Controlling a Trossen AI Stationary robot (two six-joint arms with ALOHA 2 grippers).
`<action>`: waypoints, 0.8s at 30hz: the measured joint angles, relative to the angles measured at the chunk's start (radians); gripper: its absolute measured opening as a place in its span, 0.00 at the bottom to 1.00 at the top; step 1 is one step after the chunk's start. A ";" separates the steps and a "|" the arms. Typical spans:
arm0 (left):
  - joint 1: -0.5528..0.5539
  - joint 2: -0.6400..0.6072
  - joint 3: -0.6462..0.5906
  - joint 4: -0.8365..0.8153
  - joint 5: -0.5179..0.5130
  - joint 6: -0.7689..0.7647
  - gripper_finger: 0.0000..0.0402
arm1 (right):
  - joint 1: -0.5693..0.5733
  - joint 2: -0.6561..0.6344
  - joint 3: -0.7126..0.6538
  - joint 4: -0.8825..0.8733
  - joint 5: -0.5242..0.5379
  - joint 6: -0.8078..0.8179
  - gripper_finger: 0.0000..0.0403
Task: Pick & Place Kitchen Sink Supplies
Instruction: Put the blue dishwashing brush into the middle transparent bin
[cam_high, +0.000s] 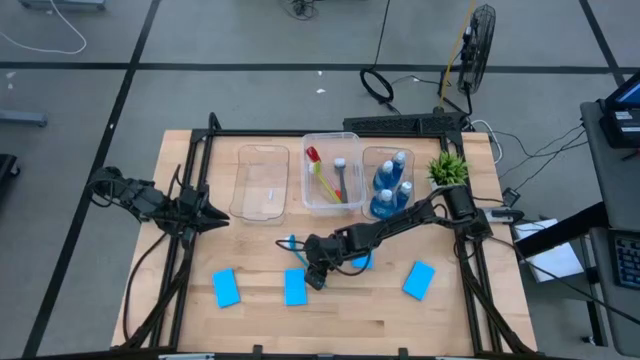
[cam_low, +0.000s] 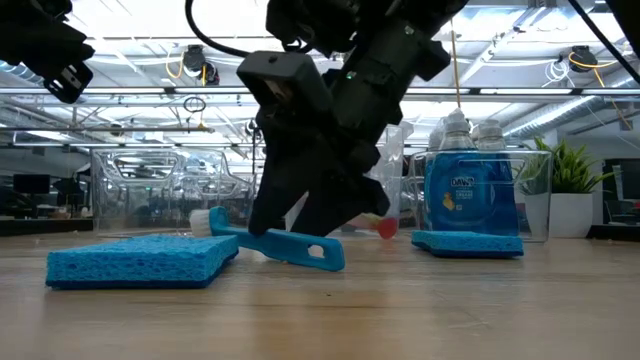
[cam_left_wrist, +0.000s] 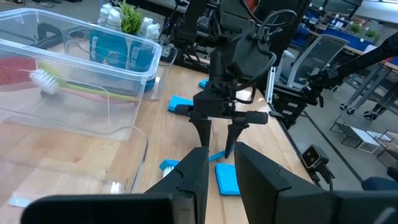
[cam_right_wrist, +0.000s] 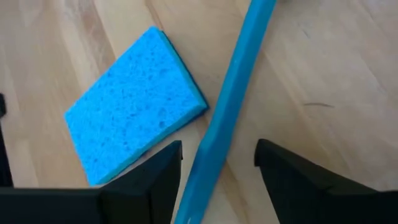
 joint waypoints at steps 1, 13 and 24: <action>0.000 0.000 0.000 0.000 0.000 0.000 0.20 | 0.000 0.000 0.000 -0.014 0.010 0.001 0.49; 0.000 0.000 0.000 0.000 -0.009 0.003 0.20 | 0.001 0.002 0.000 -0.092 0.073 0.071 0.18; 0.000 0.000 0.000 0.000 -0.009 -0.001 0.20 | -0.001 -0.006 -0.003 -0.088 0.097 0.232 0.04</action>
